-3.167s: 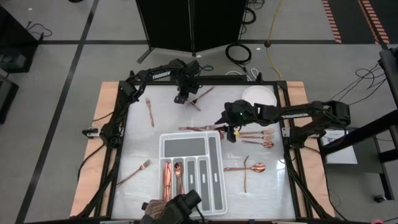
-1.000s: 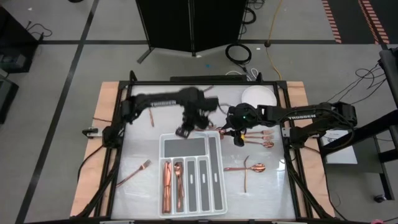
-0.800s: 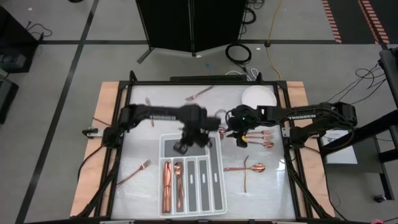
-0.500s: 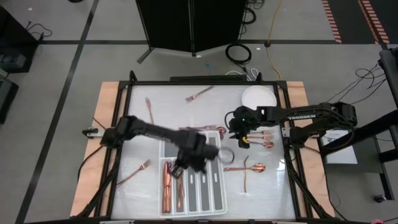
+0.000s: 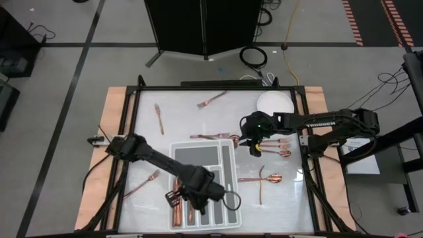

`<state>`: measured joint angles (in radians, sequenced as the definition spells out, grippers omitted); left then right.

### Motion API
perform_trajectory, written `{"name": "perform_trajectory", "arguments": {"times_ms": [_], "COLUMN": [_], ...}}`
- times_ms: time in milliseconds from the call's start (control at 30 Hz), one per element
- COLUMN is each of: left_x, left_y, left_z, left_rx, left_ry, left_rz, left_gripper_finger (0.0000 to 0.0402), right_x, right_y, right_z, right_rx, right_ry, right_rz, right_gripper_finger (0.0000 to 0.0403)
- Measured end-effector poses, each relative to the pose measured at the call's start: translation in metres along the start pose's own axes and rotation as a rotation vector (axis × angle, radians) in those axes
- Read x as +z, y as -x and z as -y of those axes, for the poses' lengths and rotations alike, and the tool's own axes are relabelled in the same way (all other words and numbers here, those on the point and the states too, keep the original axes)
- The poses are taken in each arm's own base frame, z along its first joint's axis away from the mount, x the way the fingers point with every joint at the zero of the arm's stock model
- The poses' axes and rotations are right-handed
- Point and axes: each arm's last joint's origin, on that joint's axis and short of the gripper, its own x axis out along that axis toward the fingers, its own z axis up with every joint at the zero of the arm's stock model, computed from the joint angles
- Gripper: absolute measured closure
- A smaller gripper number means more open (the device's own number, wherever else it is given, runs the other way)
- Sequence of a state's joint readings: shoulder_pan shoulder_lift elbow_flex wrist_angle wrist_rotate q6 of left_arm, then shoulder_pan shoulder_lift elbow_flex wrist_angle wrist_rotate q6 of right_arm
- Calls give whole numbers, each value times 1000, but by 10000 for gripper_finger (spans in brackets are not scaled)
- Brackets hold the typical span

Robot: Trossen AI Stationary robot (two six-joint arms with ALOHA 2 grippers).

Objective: Sort silverware
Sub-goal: Put the spoon into the silverware tray

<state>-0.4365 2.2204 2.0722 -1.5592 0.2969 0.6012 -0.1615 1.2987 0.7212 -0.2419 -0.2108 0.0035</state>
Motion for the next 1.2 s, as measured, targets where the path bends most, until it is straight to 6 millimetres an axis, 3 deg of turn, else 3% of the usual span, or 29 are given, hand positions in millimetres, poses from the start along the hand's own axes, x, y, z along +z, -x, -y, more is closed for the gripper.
{"name": "perform_trajectory", "arguments": {"times_ms": [233,467,733,1200], "left_x": [16,17,18,19], "left_y": [-33,-47,-48,-49], "left_z": [4,-3,-4,-2], "left_rx": [27,152,147,84], "left_ry": [-201,-378,-421,-449], "left_rz": [-143,-324,-336,-282], "left_gripper_finger": [402,402,402,384], "right_x": [1,4,2,3], "right_y": [-1,-3,-5,-5], "right_z": [-5,-18,-30,-31], "right_rx": [11,50,81,81], "right_ry": [-50,-6,30,66], "right_rz": [12,39,20,28], "right_gripper_finger": [289,289,289,289]}}
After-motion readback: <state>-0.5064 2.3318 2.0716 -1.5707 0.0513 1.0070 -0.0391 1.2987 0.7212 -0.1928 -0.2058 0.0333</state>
